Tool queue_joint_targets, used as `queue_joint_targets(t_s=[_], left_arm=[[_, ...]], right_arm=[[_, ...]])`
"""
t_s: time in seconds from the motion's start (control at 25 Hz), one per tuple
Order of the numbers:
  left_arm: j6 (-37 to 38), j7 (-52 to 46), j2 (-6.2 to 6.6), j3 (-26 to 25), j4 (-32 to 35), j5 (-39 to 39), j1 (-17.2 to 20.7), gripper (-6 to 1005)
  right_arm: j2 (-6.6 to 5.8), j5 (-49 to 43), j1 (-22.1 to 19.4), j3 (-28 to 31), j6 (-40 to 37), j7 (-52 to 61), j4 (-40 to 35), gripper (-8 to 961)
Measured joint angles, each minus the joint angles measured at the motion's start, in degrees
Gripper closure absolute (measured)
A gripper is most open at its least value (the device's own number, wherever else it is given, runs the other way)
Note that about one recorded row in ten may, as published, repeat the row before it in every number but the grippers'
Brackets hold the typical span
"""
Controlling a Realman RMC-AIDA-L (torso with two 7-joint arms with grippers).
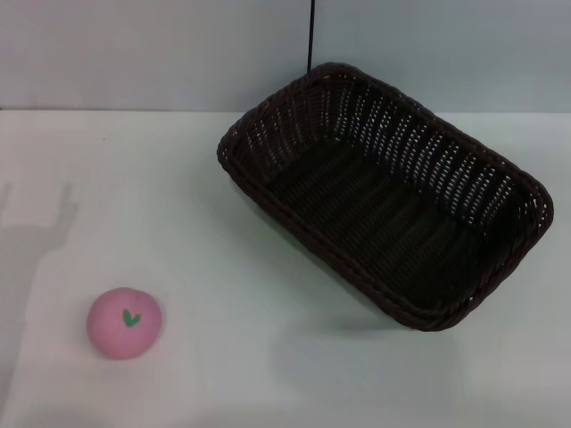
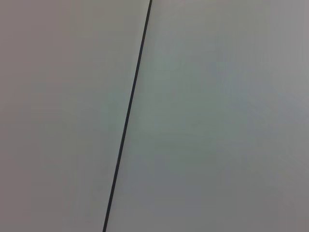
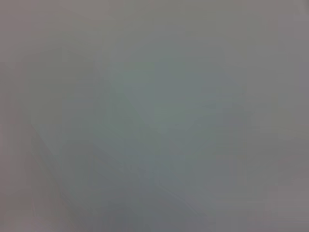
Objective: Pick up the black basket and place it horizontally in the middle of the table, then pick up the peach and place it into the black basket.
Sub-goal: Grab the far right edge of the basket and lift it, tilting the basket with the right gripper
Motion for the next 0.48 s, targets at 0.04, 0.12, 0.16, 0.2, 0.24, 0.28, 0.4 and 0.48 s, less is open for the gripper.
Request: queue_joint_targets(t_s=[0.04,0.12,0.16,0.2,0.24,0.28,0.4,0.48], left_arm=[[-0.06,-0.01,-0.06,0.01,-0.01,-0.01,0.01,147],[-0.07,-0.02,-0.07,0.03,-0.04,-0.01,0.01,147],[-0.07,-0.02,-0.07,0.03,-0.04,-0.01,0.01,147],[-0.10,-0.02,-0.08,0.03,-0.07,-0.02,0.06,147],[-0.10,-0.02,-0.08,0.03,-0.07,-0.02,0.06,147],[-0.18,-0.02,-0.10,0.08,-0.20,-0.02,0.20,147],[-0.21,-0.02,-0.11,0.13,-0.28,-0.01,0.26,147],[-0.24,-0.46,-0.13,0.20,-0.30,-0.01,0.32,147]], right_arm=[[-0.85,-4.44,2.33,-0.18,-2.91,2.54,-1.73,151],[-2.17,-11.26,6.27,-0.99,-8.07,6.44,-3.33,151],[-3.31,-16.43,9.86,-2.01,-11.86,9.92,-3.88,151],[-3.31,-16.43,9.86,-2.01,-11.86,9.92,-3.88,151],[-3.73,-18.60,11.39,-2.62,-13.14,11.18,-4.02,152],[-4.40,-22.78,14.41,-4.71,-15.43,13.18,-4.32,152],[-4.58,-25.56,16.26,-7.77,-16.62,14.01,-4.44,152],[-4.59,-28.33,17.82,-12.76,-16.85,15.04,-4.13,152]])
